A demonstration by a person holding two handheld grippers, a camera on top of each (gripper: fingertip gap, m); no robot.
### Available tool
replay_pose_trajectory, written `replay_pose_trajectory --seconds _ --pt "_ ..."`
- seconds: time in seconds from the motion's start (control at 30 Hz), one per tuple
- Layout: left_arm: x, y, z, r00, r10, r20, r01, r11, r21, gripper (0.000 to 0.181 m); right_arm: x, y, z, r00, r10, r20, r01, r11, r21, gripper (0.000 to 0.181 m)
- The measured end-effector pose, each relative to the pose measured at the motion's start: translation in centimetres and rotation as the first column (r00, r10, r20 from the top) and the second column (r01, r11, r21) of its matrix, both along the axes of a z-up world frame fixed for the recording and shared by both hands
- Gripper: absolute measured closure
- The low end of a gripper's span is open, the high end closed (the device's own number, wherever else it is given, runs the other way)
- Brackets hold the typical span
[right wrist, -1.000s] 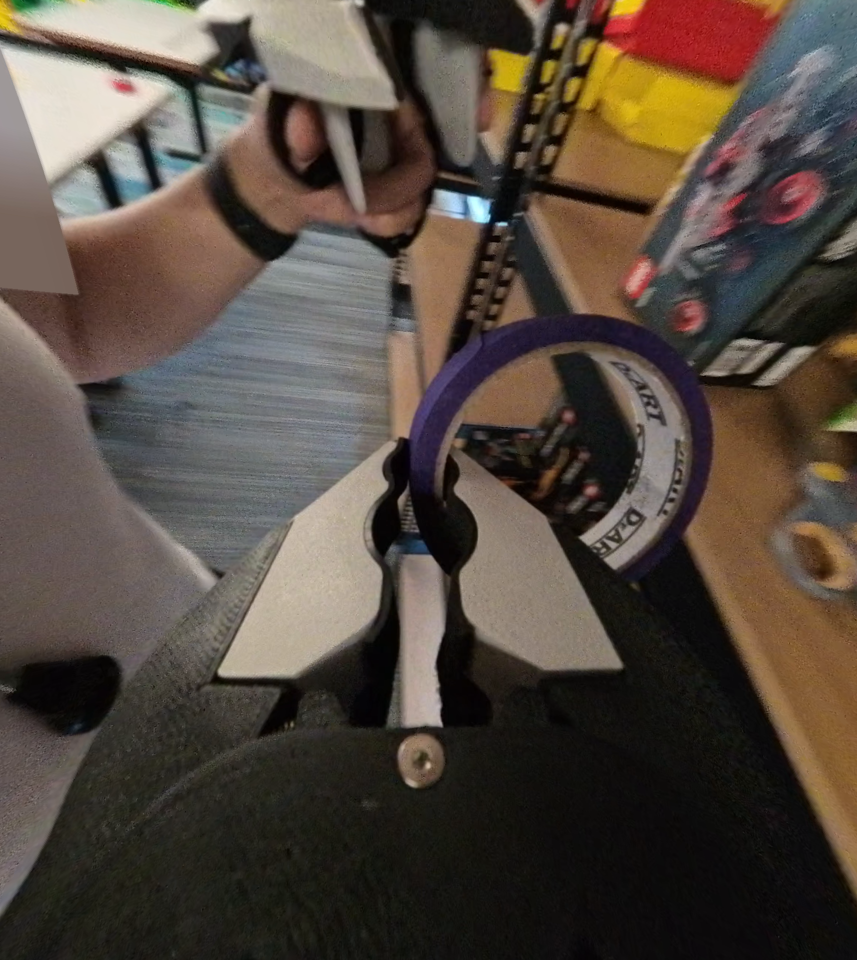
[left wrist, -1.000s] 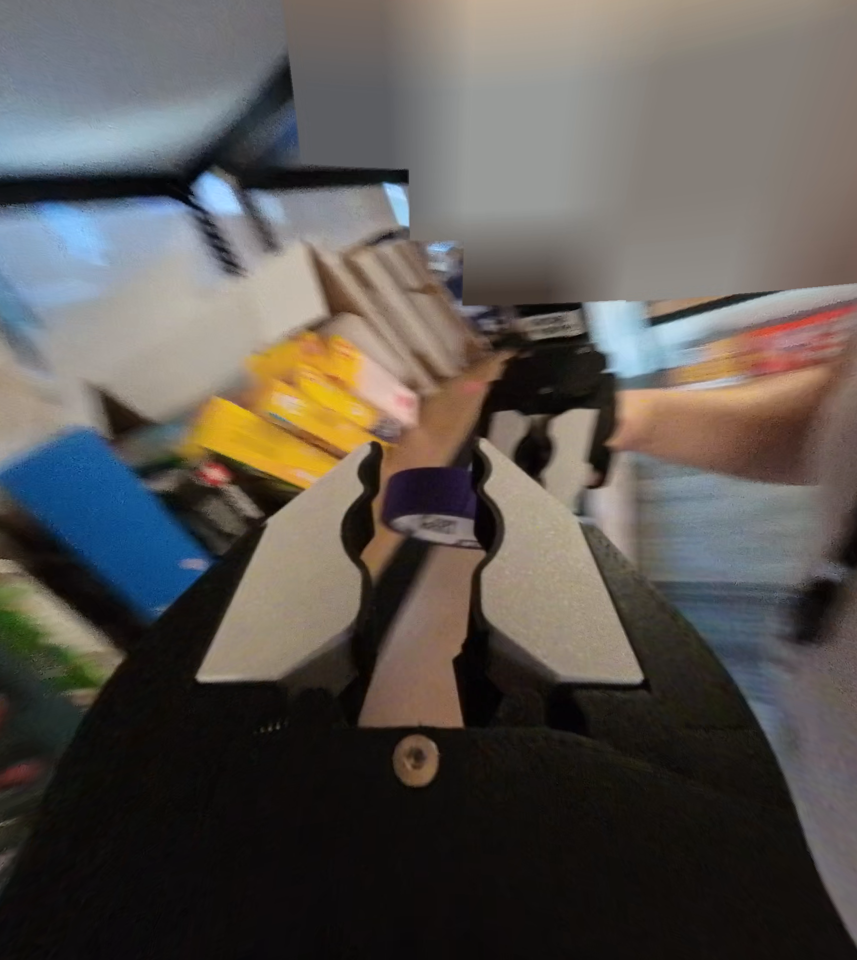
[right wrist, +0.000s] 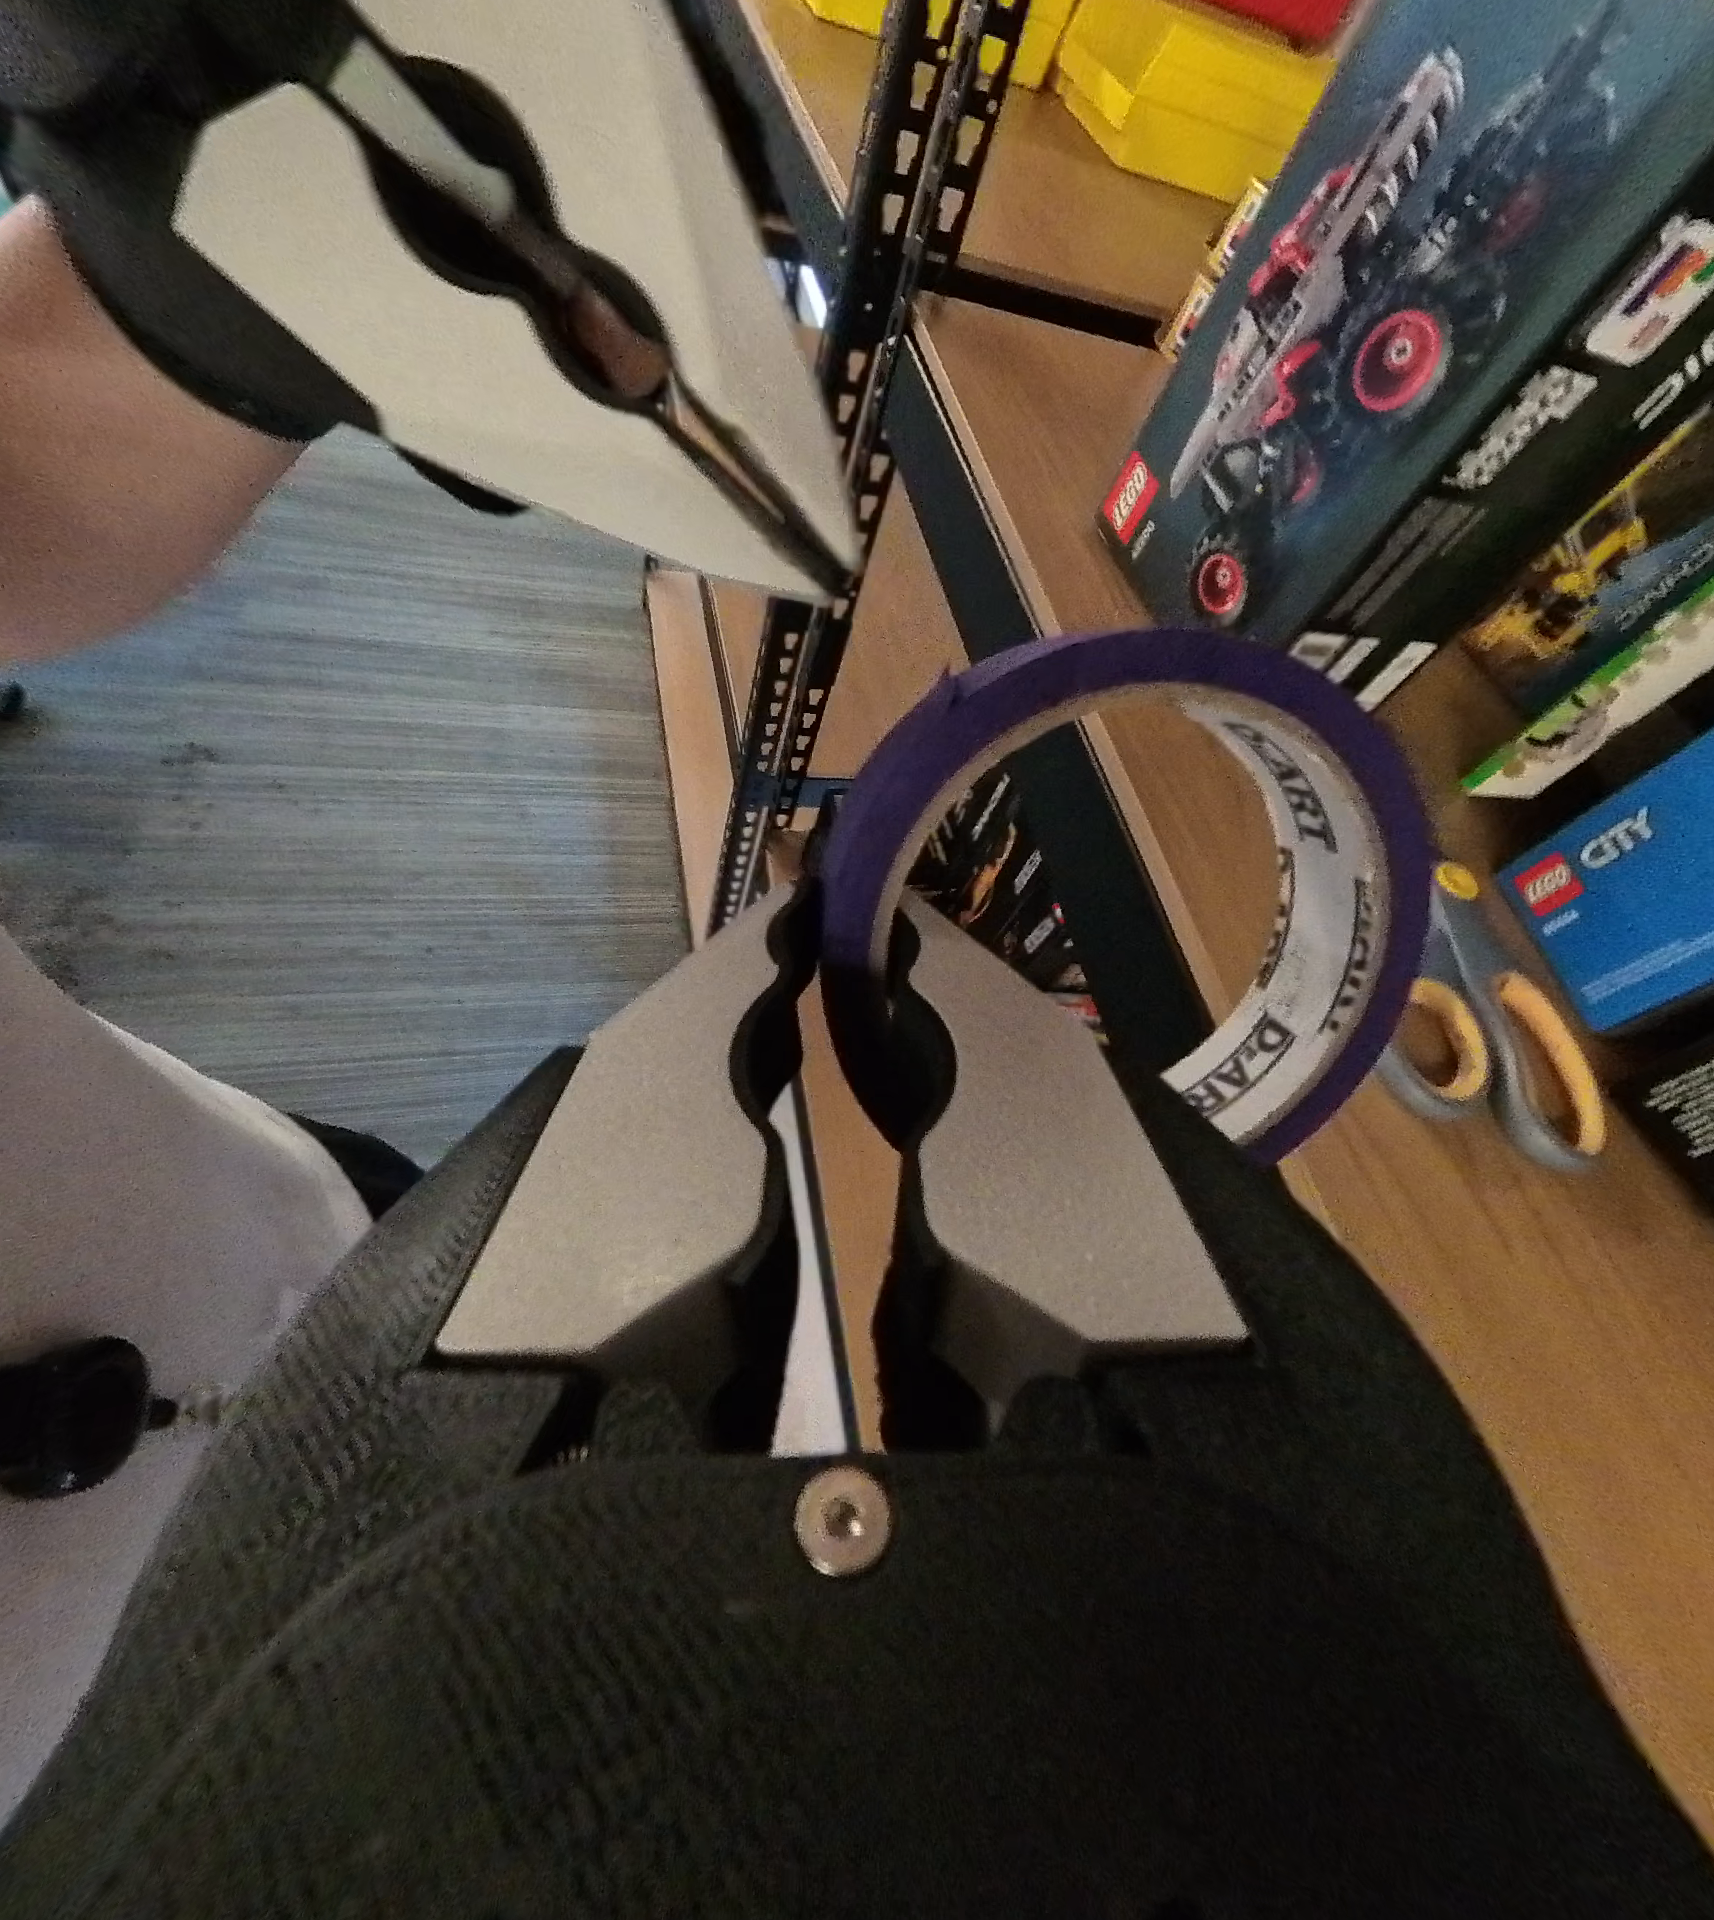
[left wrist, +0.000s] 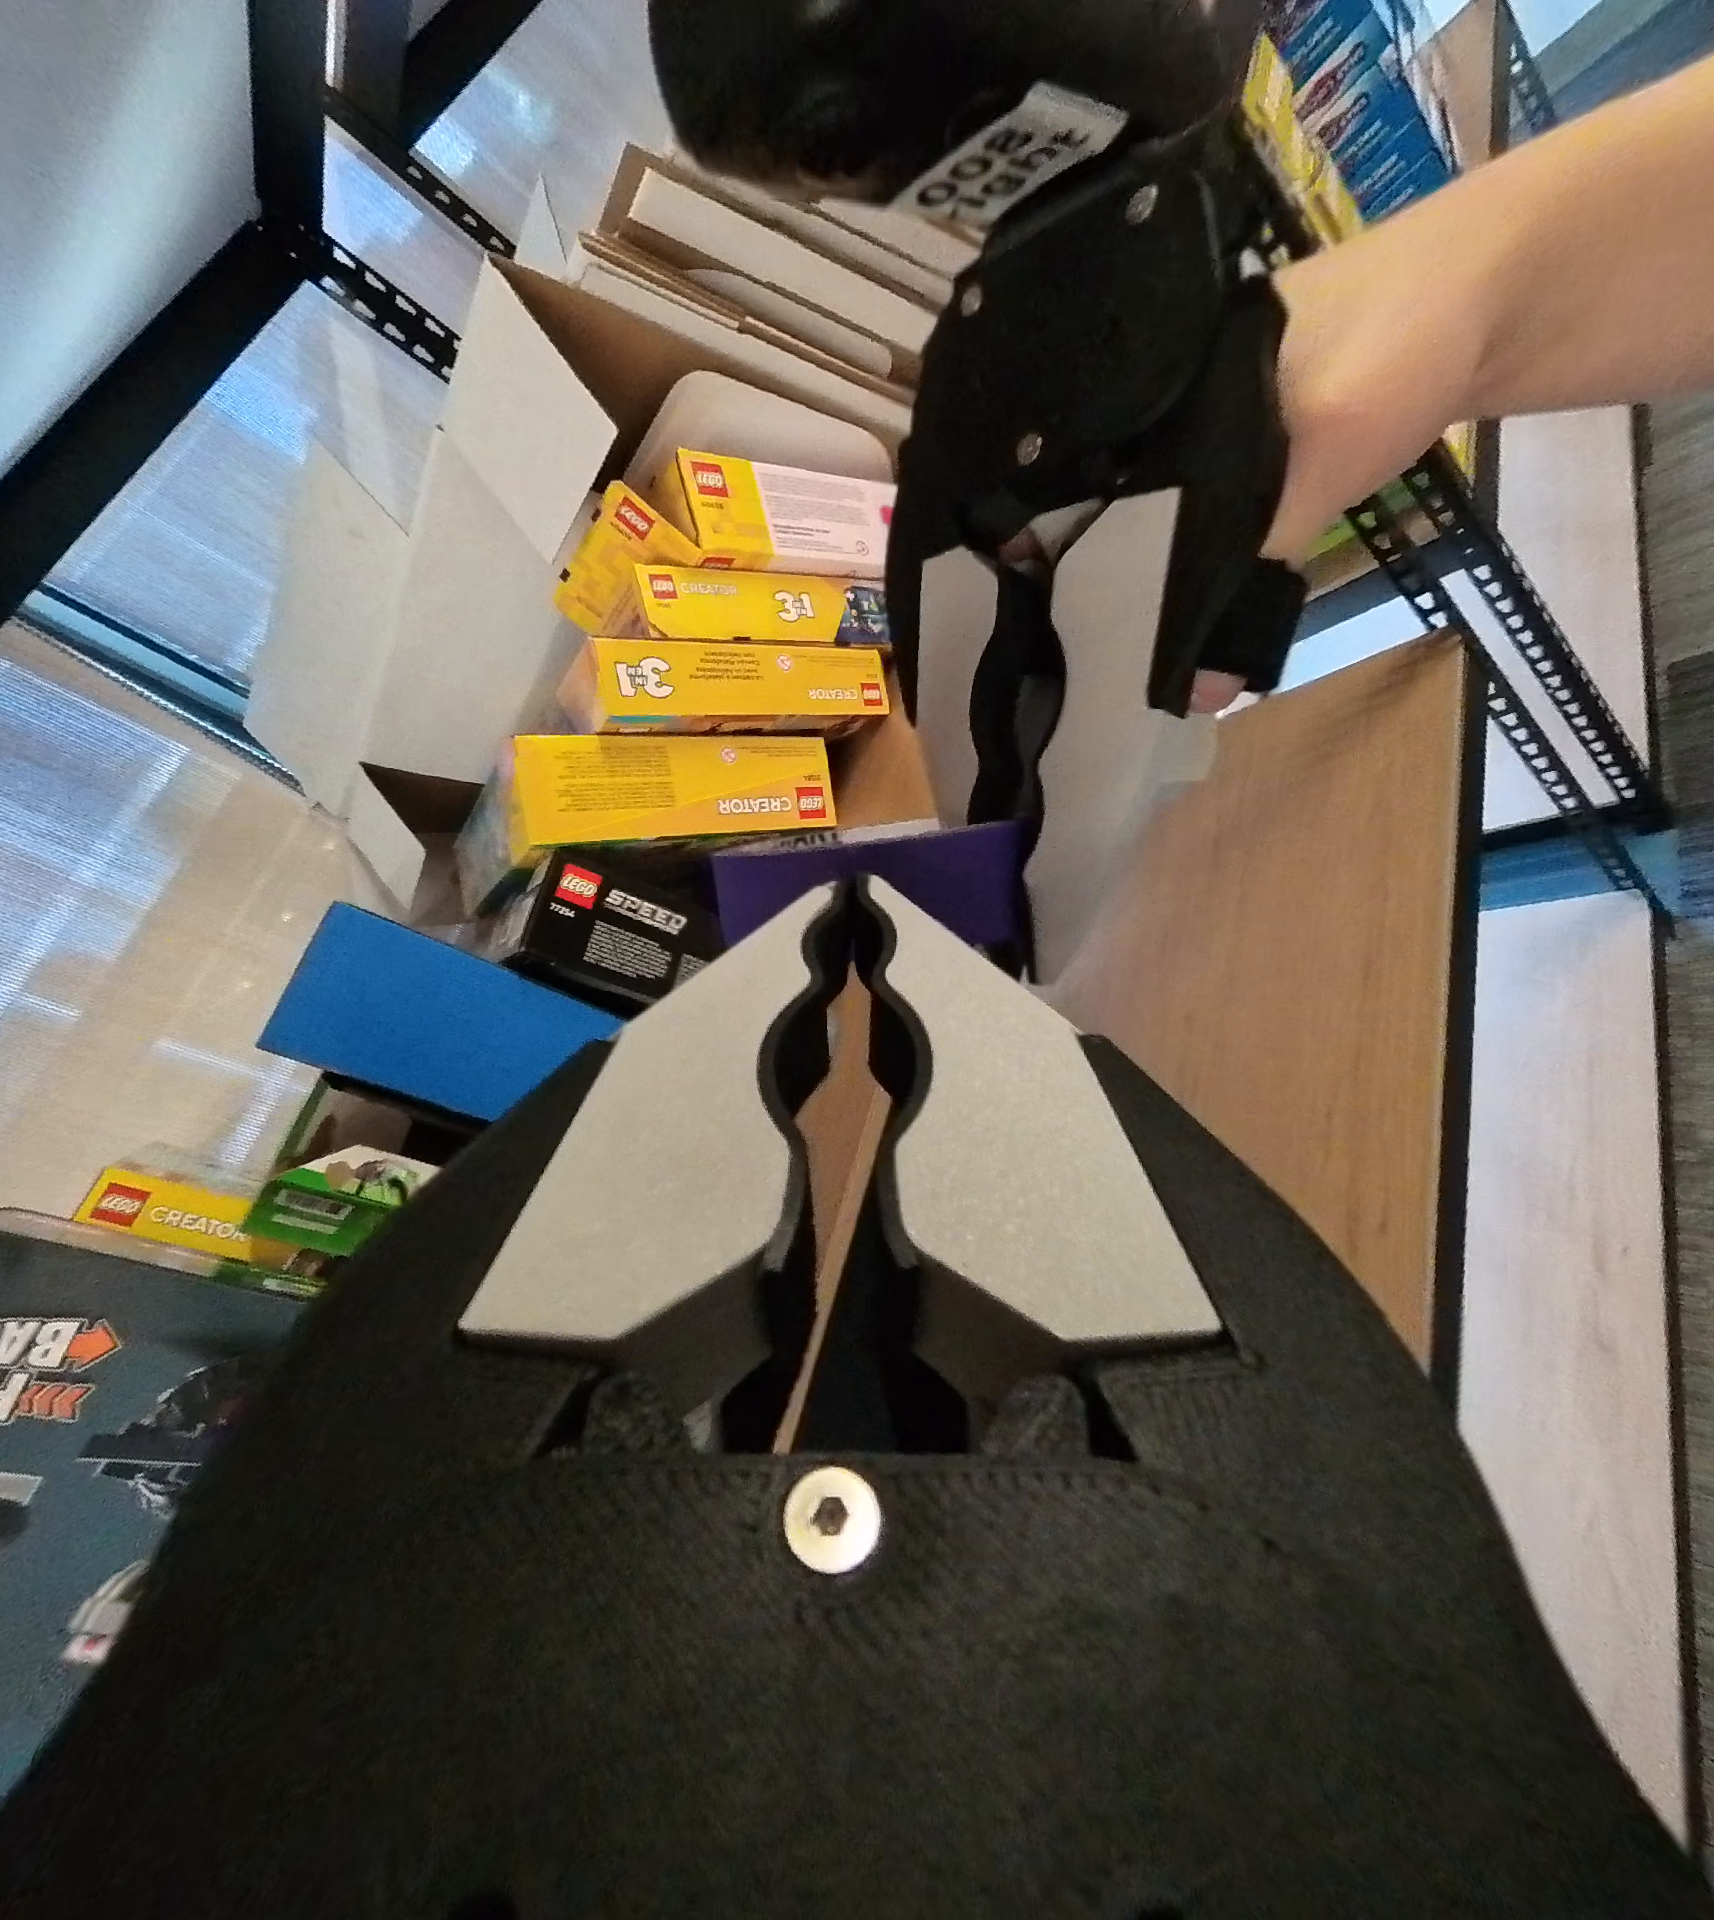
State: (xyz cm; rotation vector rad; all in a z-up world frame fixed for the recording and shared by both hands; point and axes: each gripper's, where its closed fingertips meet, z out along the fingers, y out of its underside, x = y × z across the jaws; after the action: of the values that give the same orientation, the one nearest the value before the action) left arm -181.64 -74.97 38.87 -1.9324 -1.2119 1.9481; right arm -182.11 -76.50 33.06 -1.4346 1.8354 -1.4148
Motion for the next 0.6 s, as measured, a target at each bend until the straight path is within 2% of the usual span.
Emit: replay_pose_trajectory --seconds 0.07,0.17,0.23,0.33,0.47,0.6 --pt "0.1 0.2 0.0 1.000 -0.005 -0.006 0.006 1.000 0.020 0.181 -0.1 0.2 0.1 0.999 0.017 0.029 -0.017 1.000 0.016 0.172" --pt "0.2 -0.5 0.4 0.998 0.019 -0.053 -0.017 0.999 0.040 0.181 -0.2 0.5 0.0 1.000 0.028 -0.008 -0.028 0.999 -0.017 0.172" --pt "-0.3 -0.5 0.4 0.997 -0.003 -0.078 0.010 0.997 0.083 0.166 -0.2 0.5 -0.1 0.999 0.031 -0.034 -0.032 0.999 -0.031 0.172" --pt "-0.9 -0.5 -0.4 0.999 -0.019 -0.026 0.022 0.995 0.097 0.164 0.0 0.6 0.0 0.998 0.044 -0.033 -0.045 0.998 -0.037 0.172" --pt "-1.3 -0.6 -0.8 0.999 -0.032 -0.004 0.032 0.993 0.114 0.181 -0.3 0.6 0.2 0.999 0.045 -0.027 -0.046 0.998 -0.039 0.172" --pt "-1.6 -0.7 -0.6 0.999 -0.032 -0.001 0.032 0.995 0.098 0.181 -0.7 0.4 0.3 0.999 0.042 -0.028 -0.043 0.998 -0.045 0.172"
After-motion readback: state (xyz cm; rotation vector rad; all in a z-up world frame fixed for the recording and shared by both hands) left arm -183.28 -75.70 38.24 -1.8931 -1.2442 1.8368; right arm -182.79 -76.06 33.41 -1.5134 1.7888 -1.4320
